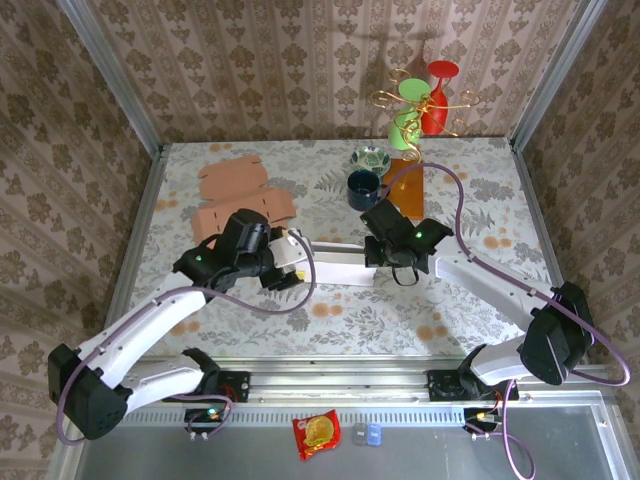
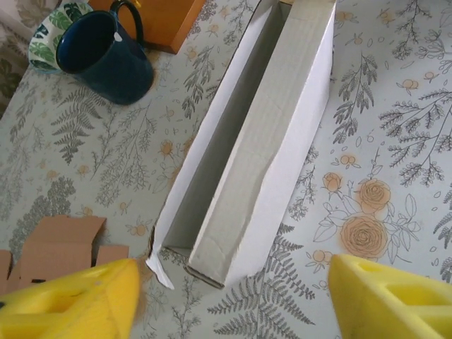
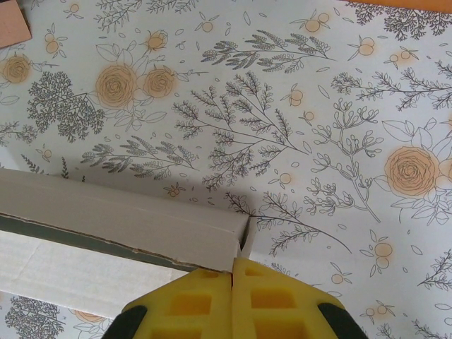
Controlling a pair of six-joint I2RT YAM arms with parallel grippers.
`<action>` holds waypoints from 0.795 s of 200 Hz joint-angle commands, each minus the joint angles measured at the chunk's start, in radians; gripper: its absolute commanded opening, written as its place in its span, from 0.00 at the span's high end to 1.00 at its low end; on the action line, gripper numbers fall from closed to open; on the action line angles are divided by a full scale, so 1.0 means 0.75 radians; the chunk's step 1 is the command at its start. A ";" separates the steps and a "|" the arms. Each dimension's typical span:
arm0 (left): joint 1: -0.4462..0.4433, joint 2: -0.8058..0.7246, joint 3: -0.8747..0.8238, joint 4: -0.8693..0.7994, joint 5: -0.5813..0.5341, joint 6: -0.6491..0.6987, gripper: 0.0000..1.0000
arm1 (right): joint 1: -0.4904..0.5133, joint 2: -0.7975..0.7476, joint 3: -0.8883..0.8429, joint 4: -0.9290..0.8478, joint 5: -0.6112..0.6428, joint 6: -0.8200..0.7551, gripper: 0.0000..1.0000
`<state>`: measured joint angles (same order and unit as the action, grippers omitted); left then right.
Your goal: Fold the paper box
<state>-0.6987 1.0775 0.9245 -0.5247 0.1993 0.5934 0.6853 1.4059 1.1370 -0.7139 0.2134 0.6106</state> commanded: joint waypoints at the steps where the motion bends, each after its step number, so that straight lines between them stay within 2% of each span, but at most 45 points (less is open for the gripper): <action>1: 0.050 0.079 0.026 0.033 -0.003 0.069 0.20 | 0.007 -0.009 -0.025 -0.069 0.013 0.026 1.00; 36: 0.120 0.256 0.124 0.067 0.107 0.170 0.17 | 0.007 -0.009 -0.040 -0.065 0.012 0.027 1.00; 57: 0.118 0.361 0.194 0.002 0.184 0.239 0.17 | 0.006 -0.009 -0.043 -0.060 0.010 0.027 1.00; 105: 0.077 0.501 0.220 0.038 0.166 0.238 0.19 | 0.005 -0.008 -0.033 -0.046 0.000 0.025 1.00; 130: 0.034 0.548 0.242 0.031 0.123 0.240 0.26 | 0.005 -0.006 -0.024 -0.051 -0.002 0.017 1.00; 159: 0.021 0.573 0.263 0.024 0.104 0.199 0.46 | 0.003 -0.009 -0.019 -0.054 -0.006 0.010 1.00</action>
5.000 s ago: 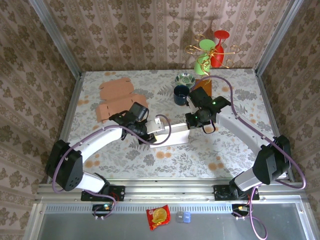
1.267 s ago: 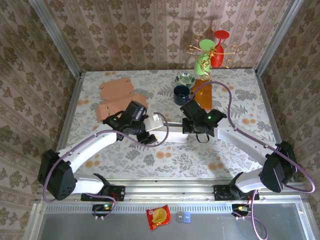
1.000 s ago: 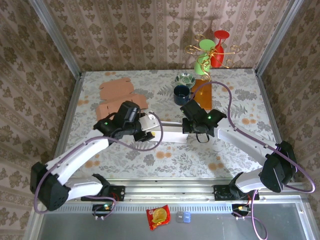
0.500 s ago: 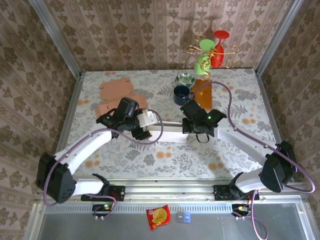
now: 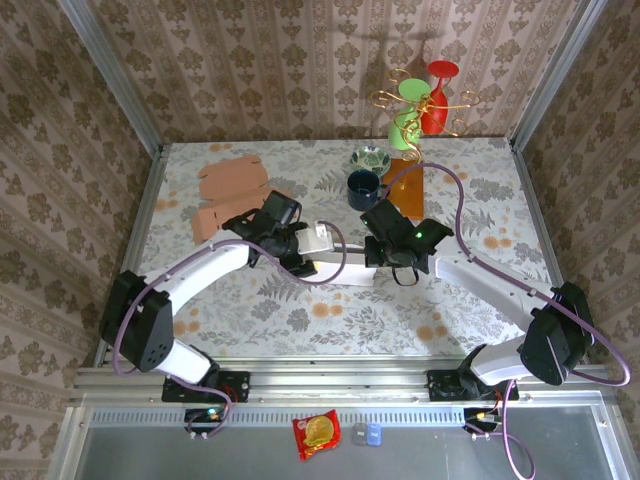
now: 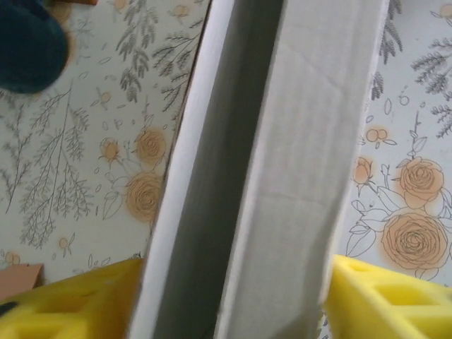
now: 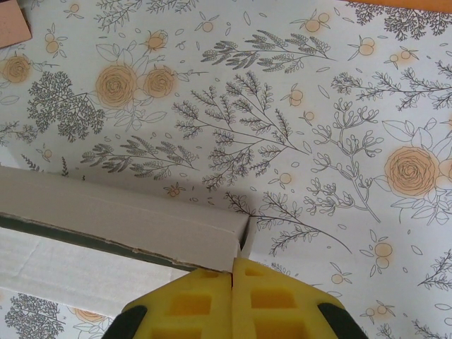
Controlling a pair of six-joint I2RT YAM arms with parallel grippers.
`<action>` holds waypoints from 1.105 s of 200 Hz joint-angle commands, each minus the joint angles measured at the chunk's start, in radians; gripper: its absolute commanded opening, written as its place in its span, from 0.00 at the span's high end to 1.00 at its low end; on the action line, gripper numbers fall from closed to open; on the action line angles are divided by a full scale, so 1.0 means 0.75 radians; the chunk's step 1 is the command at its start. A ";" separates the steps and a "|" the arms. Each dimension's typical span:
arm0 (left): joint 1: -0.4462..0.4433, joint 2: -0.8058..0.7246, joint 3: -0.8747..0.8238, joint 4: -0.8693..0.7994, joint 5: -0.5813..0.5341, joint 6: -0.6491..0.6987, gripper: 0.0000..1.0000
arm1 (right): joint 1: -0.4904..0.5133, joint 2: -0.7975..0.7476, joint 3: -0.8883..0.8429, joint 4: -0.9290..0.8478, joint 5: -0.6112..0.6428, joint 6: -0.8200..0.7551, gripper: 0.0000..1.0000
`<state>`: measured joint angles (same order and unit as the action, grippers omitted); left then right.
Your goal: Fold the paper box
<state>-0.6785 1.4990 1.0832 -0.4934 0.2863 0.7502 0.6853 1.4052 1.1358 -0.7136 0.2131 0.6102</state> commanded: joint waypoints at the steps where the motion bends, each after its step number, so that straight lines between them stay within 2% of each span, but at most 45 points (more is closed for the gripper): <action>1: -0.006 0.011 0.051 -0.019 -0.013 -0.011 0.46 | 0.003 -0.008 -0.017 -0.054 -0.007 0.011 1.00; 42: -0.005 0.020 0.058 -0.036 -0.005 -0.054 0.63 | -0.004 -0.008 0.004 -0.069 -0.016 -0.006 1.00; 93: 0.000 0.024 0.072 -0.060 0.004 -0.116 0.71 | -0.004 -0.008 -0.011 -0.059 -0.013 0.000 1.00; 137: 0.028 0.059 0.124 -0.092 0.040 -0.231 0.73 | -0.002 -0.008 -0.098 0.010 0.019 0.003 1.00; 182: 0.041 0.088 0.173 -0.128 0.092 -0.315 0.69 | 0.003 -0.030 -0.159 0.117 0.024 -0.017 1.00; 208: 0.046 0.059 0.162 -0.115 0.082 -0.370 0.58 | 0.007 -0.027 -0.172 0.124 0.054 -0.016 1.00; 221: 0.053 0.031 0.150 -0.097 0.083 -0.420 0.49 | 0.008 -0.027 -0.182 0.129 0.064 -0.016 1.00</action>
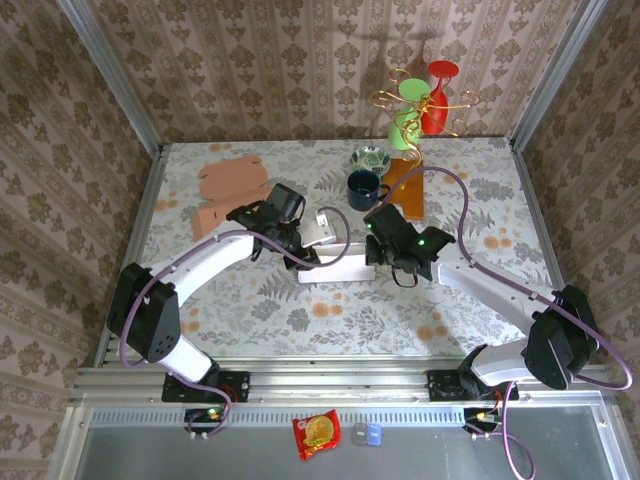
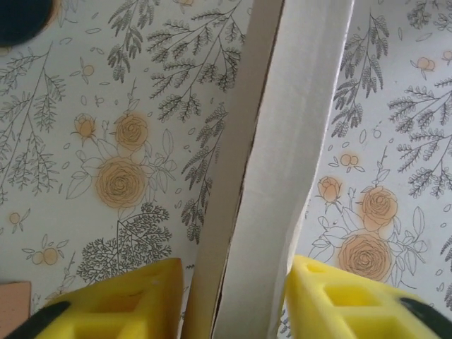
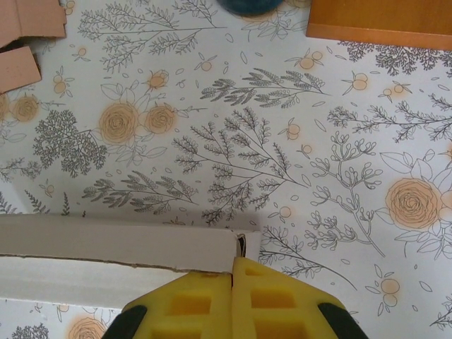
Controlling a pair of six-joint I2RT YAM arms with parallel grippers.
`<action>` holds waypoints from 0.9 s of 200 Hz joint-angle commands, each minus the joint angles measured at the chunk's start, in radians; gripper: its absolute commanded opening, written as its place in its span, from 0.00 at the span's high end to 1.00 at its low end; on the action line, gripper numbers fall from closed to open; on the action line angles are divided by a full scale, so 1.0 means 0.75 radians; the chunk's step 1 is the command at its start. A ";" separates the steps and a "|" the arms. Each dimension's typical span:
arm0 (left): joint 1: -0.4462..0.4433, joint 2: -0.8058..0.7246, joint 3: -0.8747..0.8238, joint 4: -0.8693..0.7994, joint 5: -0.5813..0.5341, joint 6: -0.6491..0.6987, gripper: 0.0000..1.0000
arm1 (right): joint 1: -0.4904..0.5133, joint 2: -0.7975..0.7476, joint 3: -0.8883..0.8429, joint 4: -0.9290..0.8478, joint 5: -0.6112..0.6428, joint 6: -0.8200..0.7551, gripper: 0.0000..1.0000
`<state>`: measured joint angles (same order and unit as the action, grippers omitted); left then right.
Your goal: Fold the paper box
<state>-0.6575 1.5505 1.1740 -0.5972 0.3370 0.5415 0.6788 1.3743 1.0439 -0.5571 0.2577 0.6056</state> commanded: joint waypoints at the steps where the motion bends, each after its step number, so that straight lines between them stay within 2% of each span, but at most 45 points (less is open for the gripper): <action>1: 0.026 -0.040 0.028 0.043 0.016 -0.147 0.49 | 0.017 0.015 -0.059 -0.078 0.006 -0.010 1.00; 26: 0.029 -0.099 -0.008 0.072 0.021 -0.234 0.40 | 0.022 0.014 -0.073 -0.059 0.018 -0.012 1.00; 82: 0.034 -0.197 -0.088 0.082 0.007 -0.319 0.37 | 0.050 0.015 -0.095 -0.034 0.059 -0.010 1.00; 108: 0.081 -0.254 -0.091 0.097 0.009 -0.419 0.37 | 0.054 0.015 -0.101 -0.035 0.070 -0.009 1.00; 129: 0.138 -0.293 -0.067 0.074 0.033 -0.583 0.41 | 0.056 0.012 -0.103 -0.038 0.075 -0.009 1.00; 149: 0.162 -0.290 0.007 -0.054 0.059 -0.693 0.46 | 0.054 0.009 -0.101 -0.039 0.076 -0.005 1.00; 180: 0.168 -0.214 0.133 -0.287 0.097 -0.646 0.54 | 0.060 0.009 -0.099 -0.040 0.076 0.002 1.00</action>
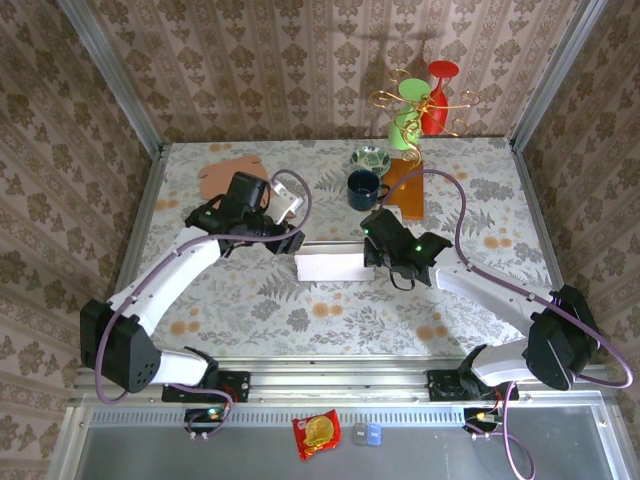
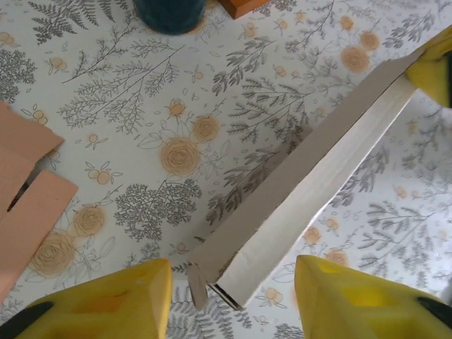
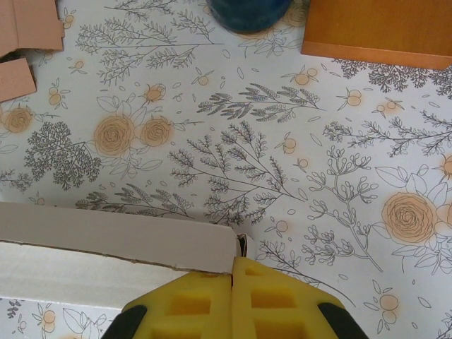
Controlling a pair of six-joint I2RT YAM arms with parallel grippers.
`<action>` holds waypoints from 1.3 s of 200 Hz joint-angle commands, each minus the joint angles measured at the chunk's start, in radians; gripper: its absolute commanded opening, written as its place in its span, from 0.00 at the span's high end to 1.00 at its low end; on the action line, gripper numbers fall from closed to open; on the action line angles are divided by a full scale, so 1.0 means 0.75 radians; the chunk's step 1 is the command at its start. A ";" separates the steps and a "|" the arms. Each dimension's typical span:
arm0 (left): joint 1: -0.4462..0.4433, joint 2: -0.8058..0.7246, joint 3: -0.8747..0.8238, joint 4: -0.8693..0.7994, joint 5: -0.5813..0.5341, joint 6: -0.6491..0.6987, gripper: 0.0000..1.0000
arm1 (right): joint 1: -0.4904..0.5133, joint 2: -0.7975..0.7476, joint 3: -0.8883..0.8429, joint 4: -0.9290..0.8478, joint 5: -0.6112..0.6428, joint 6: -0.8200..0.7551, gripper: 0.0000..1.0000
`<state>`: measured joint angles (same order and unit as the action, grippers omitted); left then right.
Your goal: Fold the paper box
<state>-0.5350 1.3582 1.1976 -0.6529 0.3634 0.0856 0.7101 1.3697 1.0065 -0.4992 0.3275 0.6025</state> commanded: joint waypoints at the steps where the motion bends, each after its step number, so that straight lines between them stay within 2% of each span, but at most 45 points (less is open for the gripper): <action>1: 0.004 0.044 0.105 -0.218 0.062 -0.034 0.54 | 0.019 0.016 -0.049 -0.117 -0.017 0.007 1.00; 60: -0.008 0.208 0.240 -0.402 -0.034 0.116 0.58 | 0.019 0.019 -0.050 -0.120 -0.021 0.006 1.00; 113: -0.017 0.246 0.218 -0.378 -0.082 0.150 0.57 | 0.018 0.012 -0.053 -0.126 -0.022 0.004 1.00; 141: -0.019 0.254 0.207 -0.362 -0.080 0.157 0.63 | 0.019 0.015 -0.050 -0.128 -0.026 0.010 1.00; 184: -0.019 0.261 0.189 -0.342 -0.124 0.182 0.65 | 0.020 0.012 -0.052 -0.132 -0.030 0.012 1.00; 217: -0.021 0.277 0.187 -0.334 -0.129 0.193 0.72 | 0.019 0.016 -0.052 -0.131 -0.035 0.016 1.00; 260: -0.023 0.286 0.178 -0.320 -0.123 0.194 0.73 | 0.019 0.021 -0.049 -0.130 -0.035 0.015 1.00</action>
<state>-0.5438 1.5661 1.3468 -0.9020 0.2790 0.2070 0.7120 1.3693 1.0058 -0.4999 0.3302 0.6033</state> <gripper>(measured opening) 0.277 0.066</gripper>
